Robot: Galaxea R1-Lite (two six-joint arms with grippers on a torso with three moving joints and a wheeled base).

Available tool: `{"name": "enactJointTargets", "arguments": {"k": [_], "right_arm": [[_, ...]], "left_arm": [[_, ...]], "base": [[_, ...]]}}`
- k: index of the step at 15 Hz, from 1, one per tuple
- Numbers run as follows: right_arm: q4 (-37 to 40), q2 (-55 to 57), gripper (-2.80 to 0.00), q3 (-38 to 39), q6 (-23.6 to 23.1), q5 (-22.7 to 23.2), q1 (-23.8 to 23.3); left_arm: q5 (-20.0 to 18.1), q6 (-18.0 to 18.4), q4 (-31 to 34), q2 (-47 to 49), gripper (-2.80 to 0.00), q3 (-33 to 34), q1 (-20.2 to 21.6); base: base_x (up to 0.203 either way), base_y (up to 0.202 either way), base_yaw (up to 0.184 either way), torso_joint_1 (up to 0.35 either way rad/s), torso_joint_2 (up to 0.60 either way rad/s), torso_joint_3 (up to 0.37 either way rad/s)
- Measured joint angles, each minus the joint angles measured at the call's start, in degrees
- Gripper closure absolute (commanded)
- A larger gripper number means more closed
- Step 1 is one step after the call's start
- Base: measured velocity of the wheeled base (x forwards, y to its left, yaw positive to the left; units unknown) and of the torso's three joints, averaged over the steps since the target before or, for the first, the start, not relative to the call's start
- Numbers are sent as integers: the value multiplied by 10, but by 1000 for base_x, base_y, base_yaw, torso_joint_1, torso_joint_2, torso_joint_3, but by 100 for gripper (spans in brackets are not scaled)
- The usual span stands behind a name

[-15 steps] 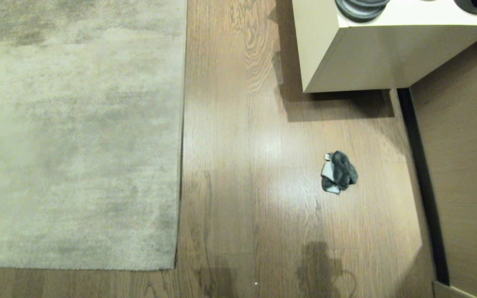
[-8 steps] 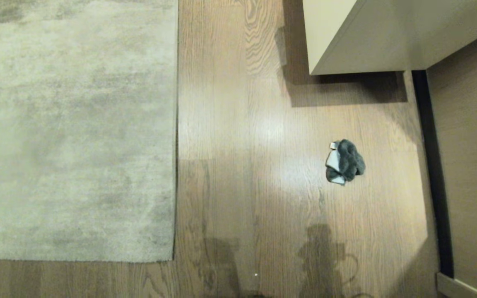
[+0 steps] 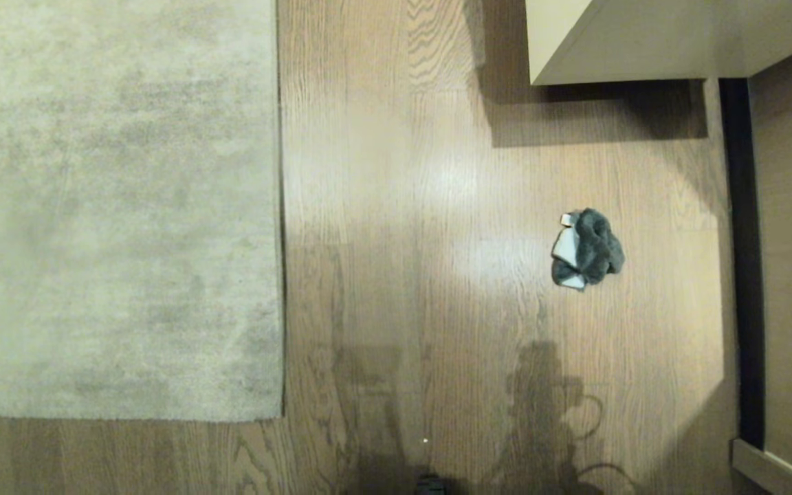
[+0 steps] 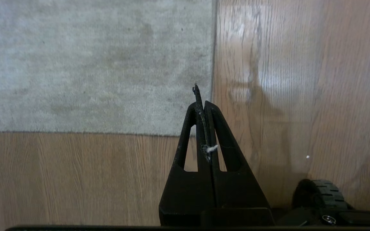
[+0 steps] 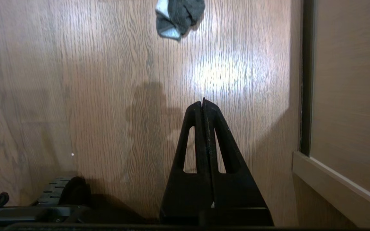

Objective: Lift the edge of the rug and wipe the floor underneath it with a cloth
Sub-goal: Pick up the rag

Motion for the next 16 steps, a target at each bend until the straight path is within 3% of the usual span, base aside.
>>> {"name": "enactJointTargets", "arguments": {"k": [16], "right_arm": [[0,0,0,0,0,0,0]], "left_arm": [[0,0,0,0,0,0,0]], "base": [[0,0,0,2,4,-196]]}}
